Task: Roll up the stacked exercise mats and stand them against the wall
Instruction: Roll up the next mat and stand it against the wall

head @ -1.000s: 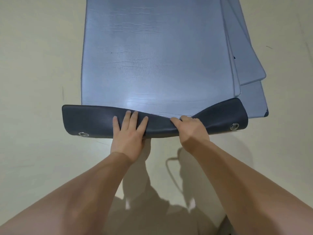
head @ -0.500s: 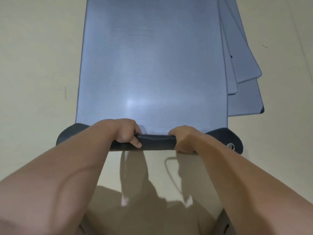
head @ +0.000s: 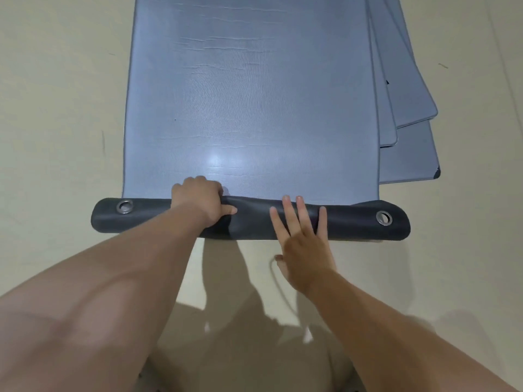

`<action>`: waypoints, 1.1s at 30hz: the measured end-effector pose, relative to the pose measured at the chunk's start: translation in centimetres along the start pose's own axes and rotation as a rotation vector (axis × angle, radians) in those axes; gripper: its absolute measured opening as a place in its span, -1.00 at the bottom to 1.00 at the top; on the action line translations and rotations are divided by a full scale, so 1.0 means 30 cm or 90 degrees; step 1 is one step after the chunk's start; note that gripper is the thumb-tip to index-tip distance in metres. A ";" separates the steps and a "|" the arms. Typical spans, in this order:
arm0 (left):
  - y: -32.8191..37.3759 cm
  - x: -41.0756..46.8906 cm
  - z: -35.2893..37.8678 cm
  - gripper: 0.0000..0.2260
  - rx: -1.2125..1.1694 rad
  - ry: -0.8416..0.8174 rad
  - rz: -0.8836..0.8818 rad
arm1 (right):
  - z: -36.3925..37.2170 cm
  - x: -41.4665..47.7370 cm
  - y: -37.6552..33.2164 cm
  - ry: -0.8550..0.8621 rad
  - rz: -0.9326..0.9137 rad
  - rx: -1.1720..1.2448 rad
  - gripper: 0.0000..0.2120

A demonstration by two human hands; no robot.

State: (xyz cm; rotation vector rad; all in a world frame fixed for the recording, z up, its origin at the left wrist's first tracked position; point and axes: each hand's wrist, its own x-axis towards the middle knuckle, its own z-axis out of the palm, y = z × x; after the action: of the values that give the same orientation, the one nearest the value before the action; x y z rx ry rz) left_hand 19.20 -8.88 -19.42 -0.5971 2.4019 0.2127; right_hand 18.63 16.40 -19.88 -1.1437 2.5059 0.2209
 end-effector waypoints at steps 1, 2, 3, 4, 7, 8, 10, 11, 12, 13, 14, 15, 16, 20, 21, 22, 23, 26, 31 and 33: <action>0.017 -0.017 0.008 -0.54 0.045 0.063 -0.014 | 0.008 0.004 -0.008 -0.025 0.020 0.004 0.02; 0.030 -0.035 0.022 -0.54 0.072 0.124 -0.015 | 0.010 0.017 -0.009 -0.034 0.033 -0.004 0.06; 0.039 -0.054 0.044 -0.58 0.080 0.190 -0.001 | 0.011 0.036 -0.007 -0.042 0.037 -0.023 0.10; 0.046 -0.076 0.067 -0.64 0.076 0.254 0.031 | 0.015 0.058 -0.001 -0.049 0.032 -0.047 0.13; 0.056 -0.160 0.163 -0.67 0.051 0.352 0.141 | 0.032 0.126 0.032 -0.021 0.019 -0.088 0.14; 0.058 -0.189 0.201 -0.59 0.049 0.336 0.157 | 0.035 0.145 0.042 -0.004 0.018 -0.086 0.09; 0.056 -0.231 0.260 -0.37 0.085 0.255 0.143 | 0.027 0.177 0.057 -0.010 0.014 -0.067 -0.01; 0.053 -0.240 0.281 -0.30 0.114 0.217 0.122 | 0.022 0.191 0.060 -0.022 0.007 -0.063 -0.04; 0.048 -0.239 0.291 -0.28 0.133 0.194 0.108 | 0.014 0.198 0.063 -0.029 0.001 -0.060 -0.05; 0.045 -0.231 0.291 -0.29 0.139 0.187 0.105 | 0.008 0.198 0.066 -0.028 0.000 -0.055 -0.04; 0.042 -0.216 0.279 -0.32 0.139 0.183 0.109 | 0.004 0.195 0.068 -0.013 0.000 -0.045 -0.03; 0.041 -0.200 0.260 -0.34 0.139 0.179 0.115 | 0.005 0.186 0.072 0.010 0.003 -0.042 -0.01; 0.041 -0.184 0.237 -0.36 0.136 0.170 0.121 | 0.012 0.175 0.075 0.038 0.008 -0.048 -0.01; 0.040 -0.136 0.170 -0.36 0.118 0.136 0.136 | 0.052 0.104 0.086 0.111 0.020 -0.090 -0.09; 0.039 -0.132 0.168 -0.36 0.117 0.133 0.138 | 0.058 0.085 0.084 0.104 0.026 -0.091 -0.10; 0.040 -0.131 0.166 -0.35 0.114 0.129 0.139 | 0.063 0.070 0.080 0.093 0.034 -0.087 -0.09; 0.040 -0.129 0.164 -0.35 0.111 0.124 0.139 | 0.066 0.064 0.076 0.082 0.042 -0.084 -0.08; 0.037 -0.121 0.149 -0.35 0.094 0.119 0.138 | 0.048 0.095 0.067 0.094 0.039 -0.091 -0.14; 0.029 -0.114 0.101 -0.39 0.037 0.120 0.131 | -0.048 0.190 0.096 -0.057 0.023 -0.099 -0.20; 0.038 -0.112 0.062 -0.39 -0.012 0.115 0.113 | -0.096 0.236 0.122 -0.137 0.031 -0.046 -0.18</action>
State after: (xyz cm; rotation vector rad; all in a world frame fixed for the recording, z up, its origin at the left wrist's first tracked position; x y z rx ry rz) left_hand 22.01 -6.11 -18.74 -0.4266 2.6323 0.2672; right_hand 10.85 13.05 -20.11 -1.0264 2.3537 0.4274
